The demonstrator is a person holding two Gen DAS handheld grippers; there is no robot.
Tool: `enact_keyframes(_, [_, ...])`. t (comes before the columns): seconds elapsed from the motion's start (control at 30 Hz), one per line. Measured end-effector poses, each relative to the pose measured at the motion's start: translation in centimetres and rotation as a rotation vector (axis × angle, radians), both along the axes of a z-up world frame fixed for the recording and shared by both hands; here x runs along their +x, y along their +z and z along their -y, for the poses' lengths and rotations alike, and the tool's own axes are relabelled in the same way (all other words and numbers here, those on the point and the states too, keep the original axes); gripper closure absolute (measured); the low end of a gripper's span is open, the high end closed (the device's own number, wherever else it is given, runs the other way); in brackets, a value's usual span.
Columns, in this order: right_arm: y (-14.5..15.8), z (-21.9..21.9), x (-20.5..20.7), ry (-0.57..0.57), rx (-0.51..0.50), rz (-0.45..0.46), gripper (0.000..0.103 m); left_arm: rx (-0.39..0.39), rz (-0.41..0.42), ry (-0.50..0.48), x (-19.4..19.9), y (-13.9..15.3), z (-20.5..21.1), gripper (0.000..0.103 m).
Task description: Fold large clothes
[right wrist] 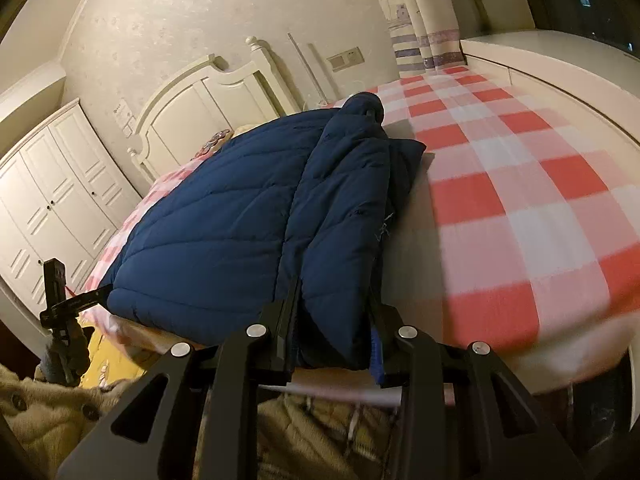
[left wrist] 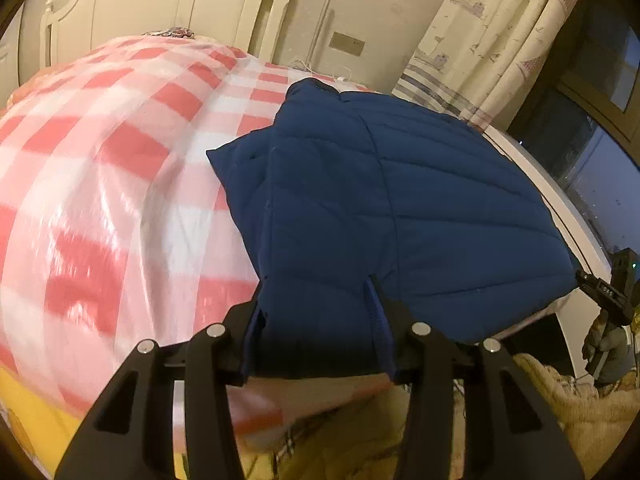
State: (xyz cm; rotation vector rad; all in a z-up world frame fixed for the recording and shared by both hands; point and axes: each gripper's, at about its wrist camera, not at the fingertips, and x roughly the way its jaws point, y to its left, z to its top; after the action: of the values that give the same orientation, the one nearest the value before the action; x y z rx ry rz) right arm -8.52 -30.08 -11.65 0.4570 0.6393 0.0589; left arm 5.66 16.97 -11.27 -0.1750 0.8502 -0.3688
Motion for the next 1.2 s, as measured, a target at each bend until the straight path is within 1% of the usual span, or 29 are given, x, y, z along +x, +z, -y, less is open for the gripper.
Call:
enact_keyframes(0.03, [-0.1,0.0,-0.2,0.003,0.003,0.004,0.067,-0.006,0.002,0.003,-0.2,-0.1,-0.2,0.055])
enact_keyframes(0.07, [-0.2,0.0,-0.4,0.003,0.009,0.007,0.065,-0.012,0.003,0.011,-0.3,-0.1,-0.4,0.051])
enact_keyframes(0.1, [-0.2,0.2,-0.3,-0.002,0.015,0.006,0.062,-0.017,0.003,0.023,-0.2,-0.1,-0.6,0.043])
enact_keyframes(0.13, [-0.1,0.7,-0.1,-0.016,0.018,-0.009,0.059,-0.027,0.002,0.037,-0.2,-0.1,-0.9,0.04])
enact_keyframes(0.17, [0.0,1.0,-0.1,-0.032,0.018,-0.022,0.055,-0.031,0.005,0.056,-0.2,0.2,-1.2,0.031])
enact_keyframes(0.2, [0.4,1.6,-0.1,-0.055,0.022,-0.025,0.037,-0.029,0.014,0.073,-0.3,0.5,-1.4,0.022])
enact_keyframes(0.23, [0.8,2.0,-0.3,-0.078,0.018,-0.021,0.019,-0.017,0.043,0.106,-0.5,1.2,-1.7,0.017])
enact_keyframes(0.27, [1.7,2.5,-0.7,-0.12,0.005,-0.002,0.014,0.005,0.09,0.143,-0.9,2.2,-2.0,0.007])
enact_keyframes(0.3, [2.7,2.8,-1.0,-0.148,-0.01,0.027,0.012,0.032,0.142,0.176,-1.2,3.2,-2.0,0.002])
enact_keyframes(0.37, [4.6,3.1,-1.0,-0.183,-0.045,0.074,0.012,0.124,0.311,0.25,-2.0,5.9,-1.3,0.002])
enact_keyframes(0.4, [5.5,3.0,-0.6,-0.205,-0.073,0.089,0.009,0.171,0.375,0.267,-2.0,7.1,-0.5,0.002])
enact_keyframes(0.43, [6.7,2.7,0.3,-0.23,-0.112,0.105,0.009,0.213,0.409,0.276,-1.5,8.2,0.3,0.002])
enact_keyframes(0.5, [8.6,2.0,1.7,-0.247,-0.167,0.146,0.009,0.263,0.439,0.275,-0.1,10.3,2.3,0.002])
enact_keyframes(0.53, [9.8,1.4,2.4,-0.255,-0.198,0.188,0.007,0.25,0.454,0.265,0.6,11.5,3.3,0.002])
enact_keyframes(0.57, [11.4,0.5,3.1,-0.265,-0.23,0.258,0.005,0.218,0.478,0.261,1.6,13.0,4.5,0.002])
enact_keyframes(0.63, [13.5,-0.9,4.7,-0.276,-0.256,0.363,0.005,0.186,0.501,0.266,3.4,14.9,6.7,0.002])
enact_keyframes(0.67, [14.3,-1.4,6.2,-0.252,-0.248,0.389,0.005,0.191,0.491,0.261,5.1,15.6,8.3,0.002])
enact_keyframes(0.7, [14.8,-1.9,8.3,-0.223,-0.235,0.364,0.005,0.21,0.466,0.253,6.5,15.7,9.4,0.002])
enact_keyframes(0.73, [15.0,-2.2,9.9,-0.214,-0.232,0.324,0.005,0.238,0.421,0.225,8.5,15.7,11.2,0.002])
enact_keyframes(0.77, [15.0,-2.7,12.4,-0.203,-0.236,0.254,0.005,0.239,0.399,0.188,10.1,15.6,13.0,0.002])
enact_keyframes(0.8, [14.9,-3.1,14.0,-0.191,-0.231,0.227,0.005,0.234,0.392,0.171,11.0,15.6,14.0,0.002])
enact_keyframes(0.9, [14.5,-4.2,17.3,-0.165,-0.22,0.211,0.005,0.248,0.358,0.133,13.9,14.6,17.1,0.002])
enact_keyframes(0.93, [14.3,-4.5,18.3,-0.161,-0.225,0.195,0.005,0.255,0.339,0.109,15.0,13.9,18.2,0.002])
enact_keyframes(0.97, [13.8,-4.8,19.7,-0.161,-0.232,0.159,0.005,0.273,0.313,0.096,16.3,13.0,19.1,0.002])
enact_keyframes(1.03, [12.8,-5.3,22.0,-0.158,-0.237,0.106,0.005,0.311,0.271,0.089,18.5,11.3,20.2,0.002])
enact_keyframes(1.1, [11.0,-6.0,25.1,-0.146,-0.265,0.017,0.005,0.338,0.22,0.062,20.8,9.2,21.4,0.002])
enact_keyframes(1.2, [7.8,-6.8,28.6,-0.115,-0.303,-0.091,0.005,0.387,0.135,0.03,23.4,5.6,22.5,0.002])
